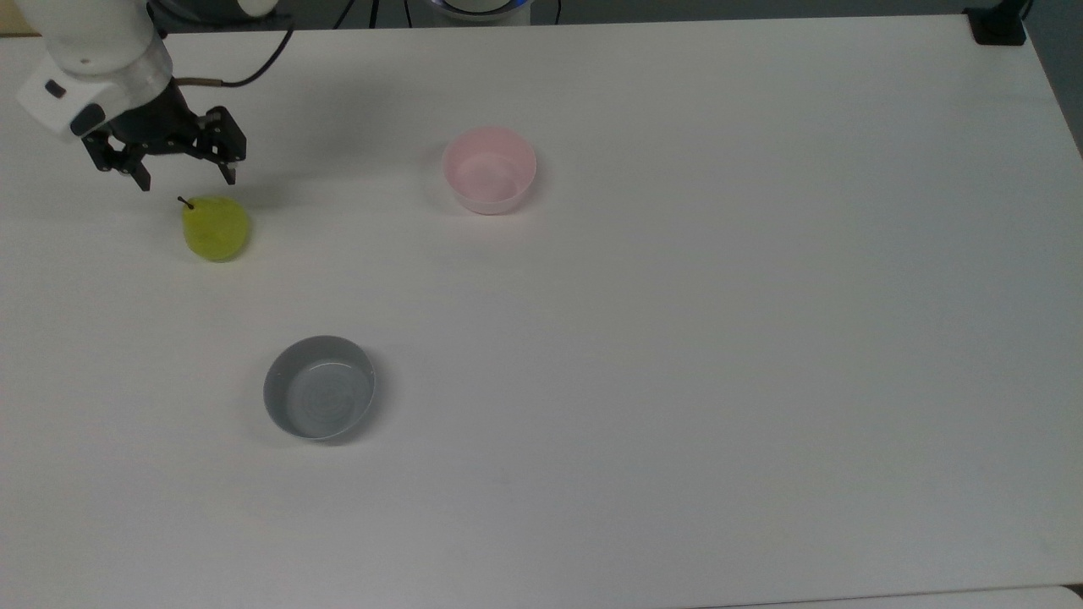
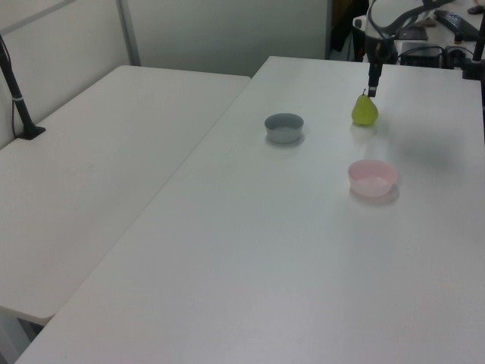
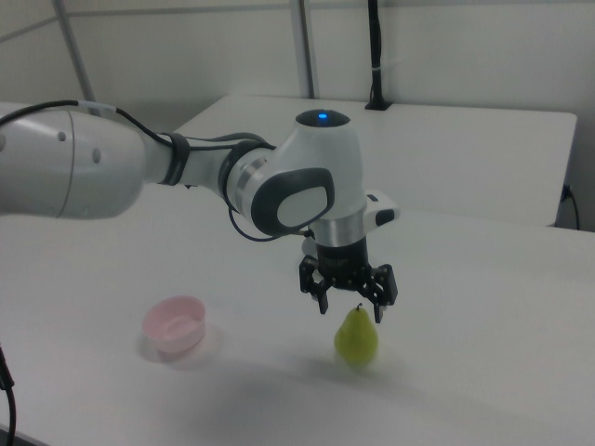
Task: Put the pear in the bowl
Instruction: 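Move the open gripper down over the yellow-green pear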
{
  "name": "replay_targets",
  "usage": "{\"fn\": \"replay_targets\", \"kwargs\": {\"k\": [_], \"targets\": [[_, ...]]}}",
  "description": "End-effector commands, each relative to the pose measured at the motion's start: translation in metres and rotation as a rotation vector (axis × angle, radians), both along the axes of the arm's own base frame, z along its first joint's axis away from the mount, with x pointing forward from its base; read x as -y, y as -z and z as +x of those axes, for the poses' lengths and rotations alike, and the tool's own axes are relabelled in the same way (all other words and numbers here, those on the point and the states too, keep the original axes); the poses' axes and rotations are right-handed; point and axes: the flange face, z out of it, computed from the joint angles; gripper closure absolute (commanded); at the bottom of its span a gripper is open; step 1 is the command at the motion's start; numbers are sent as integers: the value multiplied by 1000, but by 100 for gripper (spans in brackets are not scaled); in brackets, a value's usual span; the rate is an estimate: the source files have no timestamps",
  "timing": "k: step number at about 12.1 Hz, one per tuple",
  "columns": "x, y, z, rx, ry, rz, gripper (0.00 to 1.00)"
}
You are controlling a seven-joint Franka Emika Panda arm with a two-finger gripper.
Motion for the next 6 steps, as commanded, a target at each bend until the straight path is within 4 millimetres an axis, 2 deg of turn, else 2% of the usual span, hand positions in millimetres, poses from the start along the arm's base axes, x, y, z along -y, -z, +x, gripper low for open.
{"fn": "replay_targets", "kwargs": {"k": [1,2,3,4,5,6], "targets": [[-5,34,10,19,5,-16,0],[-7,40,12,13,2,-16,18],[-7,46,11,2,4,-14,50],[-6,45,11,2,7,-10,89],[-7,42,11,8,12,-3,100],[-7,37,11,13,13,-1,100]]}}
